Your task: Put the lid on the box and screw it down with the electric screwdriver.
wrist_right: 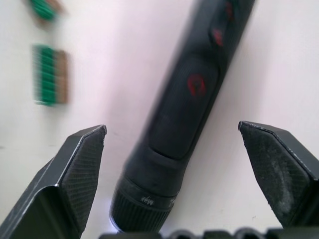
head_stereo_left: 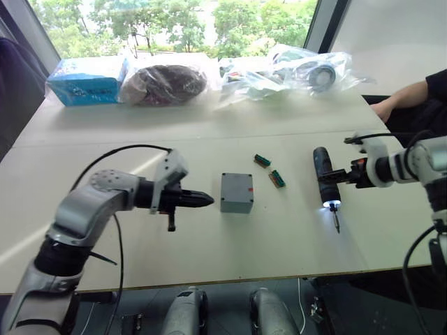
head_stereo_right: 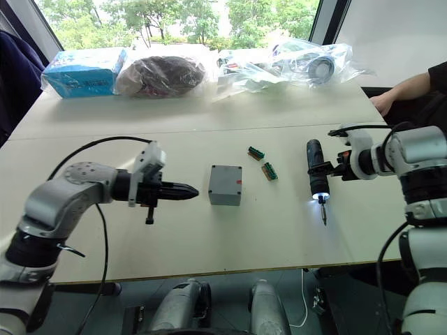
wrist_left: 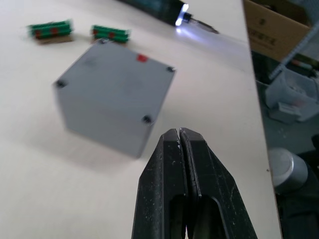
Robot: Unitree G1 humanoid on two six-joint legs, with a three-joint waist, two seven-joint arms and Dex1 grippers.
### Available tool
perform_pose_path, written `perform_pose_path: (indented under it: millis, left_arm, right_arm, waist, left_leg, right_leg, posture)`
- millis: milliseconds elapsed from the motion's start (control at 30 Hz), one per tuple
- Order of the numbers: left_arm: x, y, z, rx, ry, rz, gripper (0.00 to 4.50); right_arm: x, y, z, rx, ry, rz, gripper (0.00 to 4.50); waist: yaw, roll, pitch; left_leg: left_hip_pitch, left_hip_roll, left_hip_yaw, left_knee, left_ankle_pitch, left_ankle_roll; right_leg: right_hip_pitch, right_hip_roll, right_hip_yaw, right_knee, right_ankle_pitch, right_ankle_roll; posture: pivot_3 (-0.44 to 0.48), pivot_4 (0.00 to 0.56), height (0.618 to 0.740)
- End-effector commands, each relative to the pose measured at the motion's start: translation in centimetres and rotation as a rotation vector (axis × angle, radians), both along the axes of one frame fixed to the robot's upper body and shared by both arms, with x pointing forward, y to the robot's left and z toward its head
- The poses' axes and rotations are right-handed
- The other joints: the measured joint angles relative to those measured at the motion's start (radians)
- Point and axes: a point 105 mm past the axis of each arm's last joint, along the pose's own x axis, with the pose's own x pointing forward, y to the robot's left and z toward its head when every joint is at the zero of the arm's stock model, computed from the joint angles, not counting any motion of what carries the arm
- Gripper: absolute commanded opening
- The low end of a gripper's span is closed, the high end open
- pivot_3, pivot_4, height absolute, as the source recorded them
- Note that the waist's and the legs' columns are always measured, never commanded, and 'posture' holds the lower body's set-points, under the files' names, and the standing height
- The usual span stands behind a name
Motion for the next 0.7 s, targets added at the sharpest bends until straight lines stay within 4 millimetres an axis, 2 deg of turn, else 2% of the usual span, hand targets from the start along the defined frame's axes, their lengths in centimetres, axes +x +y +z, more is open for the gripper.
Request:
perform_pose_path:
  millis: [33, 133, 233, 333, 467, 700]
  left_arm:
    - [-1.7, 1.0, 0.1, -0.017, 0.034, 0.02, 0.0]
    - [-2.8, 1.7, -1.5, 0.035, 0.073, 0.026, 0.0]
    - [-3.7, 2.2, -2.5, 0.018, 0.143, 0.056, 0.0]
    - [-4.9, 2.6, -3.7, 0.049, 0.195, 0.05, 0.0]
    - [-5.8, 2.7, -4.3, 0.051, 0.231, 0.052, 0.0]
    - [-6.5, 2.4, -4.5, 0.006, 0.264, 0.057, 0.0]
  right_arm:
    - [-3.3, 4.5, 3.7, 0.093, -0.223, 0.268, 4.48]
    - [-6.7, 7.1, 3.0, 0.179, -0.274, 0.403, 4.48]
    - [-10.9, 8.9, -1.3, 0.196, -0.16, 0.509, 4.48]
    - [-14.0, 9.1, -4.5, 0.194, -0.05, 0.548, 4.48]
    - [-15.6, 8.6, -6.3, 0.177, 0.003, 0.543, 4.48]
    - [-16.0, 8.3, -6.9, 0.141, -0.013, 0.543, 4.48]
  waist:
    - [0.0, -0.001, 0.0]
    - [0.002, -0.005, -0.001]
    - [0.021, -0.005, -0.001]
    - [0.026, -0.005, -0.001]
    - [0.024, -0.006, -0.001]
    - [0.024, -0.006, -0.001]
  left_leg:
    - [0.001, 0.0, -0.001, 0.0, 0.0, 0.0]
    - [0.001, 0.001, -0.002, 0.0, 0.0, 0.0]
    - [0.002, -0.001, -0.003, 0.001, 0.0, 0.0]
    - [0.002, -0.002, -0.003, 0.002, 0.0, 0.0]
    - [0.003, -0.002, -0.001, 0.002, 0.0, 0.0]
    - [0.005, 0.0, -0.001, 0.002, 0.0, -0.001]
  right_leg:
    - [0.001, 0.0, 0.0, 0.0, 0.0, 0.0]
    - [0.003, 0.001, -0.001, 0.0, 0.0, 0.0]
    - [0.004, -0.001, -0.001, 0.001, 0.0, 0.0]
    - [0.005, -0.003, -0.001, 0.0, -0.002, -0.004]
    - [0.006, -0.004, -0.001, -0.001, -0.002, -0.005]
    - [0.006, -0.003, 0.0, -0.002, -0.003, -0.006]
  posture:
    - [0.0, 0.15, 0.74]
    - [0.0, 0.15, 0.74]
    - [0.0, 0.15, 0.74]
    - [0.0, 0.15, 0.74]
    - [0.0, 0.15, 0.74]
    - [0.0, 0.15, 0.74]
